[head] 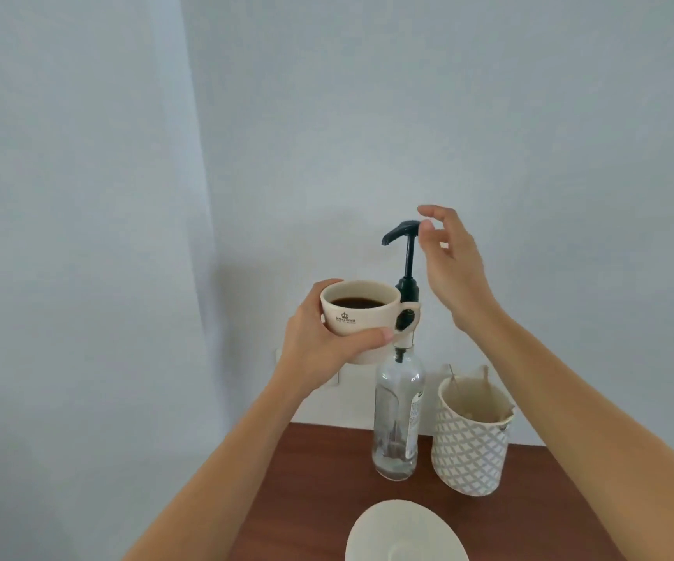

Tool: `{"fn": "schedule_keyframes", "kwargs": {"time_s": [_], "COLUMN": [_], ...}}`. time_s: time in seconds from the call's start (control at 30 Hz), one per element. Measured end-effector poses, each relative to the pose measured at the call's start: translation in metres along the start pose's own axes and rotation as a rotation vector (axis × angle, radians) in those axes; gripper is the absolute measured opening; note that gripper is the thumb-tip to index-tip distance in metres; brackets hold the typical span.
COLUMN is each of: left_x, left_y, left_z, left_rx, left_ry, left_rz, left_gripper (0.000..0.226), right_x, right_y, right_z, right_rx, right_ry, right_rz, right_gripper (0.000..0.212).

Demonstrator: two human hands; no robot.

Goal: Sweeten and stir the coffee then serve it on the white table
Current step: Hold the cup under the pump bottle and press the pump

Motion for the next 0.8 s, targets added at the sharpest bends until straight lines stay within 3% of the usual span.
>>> {"fn": "schedule_keyframes", "kwargs": {"time_s": [0.13,0.5,0.8], "left_x": [-0.014,-0.019,-0.02], "left_y": [0.015,0.031,0.034], "left_z": [0.004,0.014,0.009], "left_rx": [0.0,0.011,0.015], "left_ry": [0.021,0.004,0.047], "left_rz": [0.014,0.017,0.021], "left_gripper": [0.086,0.083,0.077], "right_x": [0.001,0.001,0.003], "right_y": [0.021,0.026,0.027], "right_z": [0.024,0.03,0.033], "right_rx": [0.191,0.242,0.236], "right_ry": [0.139,0.325,0.338], "right_rz": [0.073,0.14,0.095], "right_gripper": [0.034,0.012,0.016]}}
Point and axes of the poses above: each hand's wrist, its own y-axis towards the middle knuckle, its own z-axis out of the palm, x = y × z, the point moved 7 cm from there along y, towards the middle knuckle, and after that the axes turned 3 degrees about z, right-handed, at the moved point
